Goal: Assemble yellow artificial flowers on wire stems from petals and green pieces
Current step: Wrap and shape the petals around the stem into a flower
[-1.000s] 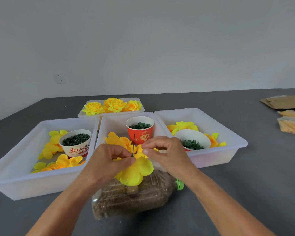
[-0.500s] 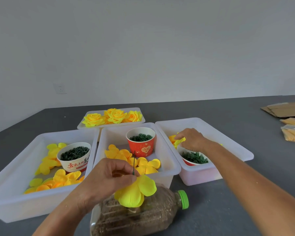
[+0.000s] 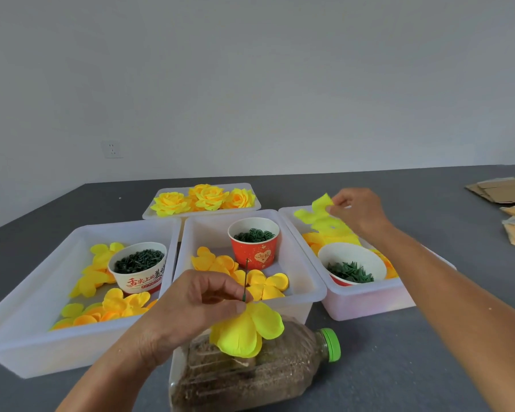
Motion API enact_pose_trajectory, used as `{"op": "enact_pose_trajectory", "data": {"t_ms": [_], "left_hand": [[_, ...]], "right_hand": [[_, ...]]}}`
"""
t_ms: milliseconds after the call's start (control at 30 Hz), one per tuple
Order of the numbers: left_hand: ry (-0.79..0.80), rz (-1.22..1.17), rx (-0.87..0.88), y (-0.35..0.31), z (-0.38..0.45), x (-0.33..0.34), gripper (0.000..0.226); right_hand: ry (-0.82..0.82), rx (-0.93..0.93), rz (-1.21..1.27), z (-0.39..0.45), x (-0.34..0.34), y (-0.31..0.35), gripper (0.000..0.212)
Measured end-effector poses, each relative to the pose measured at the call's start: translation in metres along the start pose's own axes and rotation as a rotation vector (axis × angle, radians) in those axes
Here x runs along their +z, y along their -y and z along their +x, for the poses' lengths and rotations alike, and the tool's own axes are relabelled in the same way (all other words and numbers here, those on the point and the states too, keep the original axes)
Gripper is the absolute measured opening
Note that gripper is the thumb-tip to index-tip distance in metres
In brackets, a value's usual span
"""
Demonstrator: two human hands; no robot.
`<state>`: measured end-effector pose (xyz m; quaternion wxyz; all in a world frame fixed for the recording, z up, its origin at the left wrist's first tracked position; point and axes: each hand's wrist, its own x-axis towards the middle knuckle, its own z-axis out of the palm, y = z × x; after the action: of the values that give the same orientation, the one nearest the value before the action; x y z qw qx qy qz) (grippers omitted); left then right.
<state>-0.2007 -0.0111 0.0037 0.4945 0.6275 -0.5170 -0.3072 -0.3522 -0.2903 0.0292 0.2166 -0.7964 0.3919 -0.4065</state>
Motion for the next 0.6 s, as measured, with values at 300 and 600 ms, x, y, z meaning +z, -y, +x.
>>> {"op": "enact_pose_trajectory", "data": {"t_ms": [300, 600], "left_hand": [[0.053, -0.031, 0.019, -0.003, -0.005, -0.021, 0.049], [-0.413, -0.021, 0.094, -0.027, 0.026, -0.026, 0.032]], "right_hand": [[-0.016, 0.179, 0.65, -0.025, -0.008, 0.048, 0.019], [0.196, 0.03, 0.831, -0.066, 0.018, 0.087, 0.015]]}}
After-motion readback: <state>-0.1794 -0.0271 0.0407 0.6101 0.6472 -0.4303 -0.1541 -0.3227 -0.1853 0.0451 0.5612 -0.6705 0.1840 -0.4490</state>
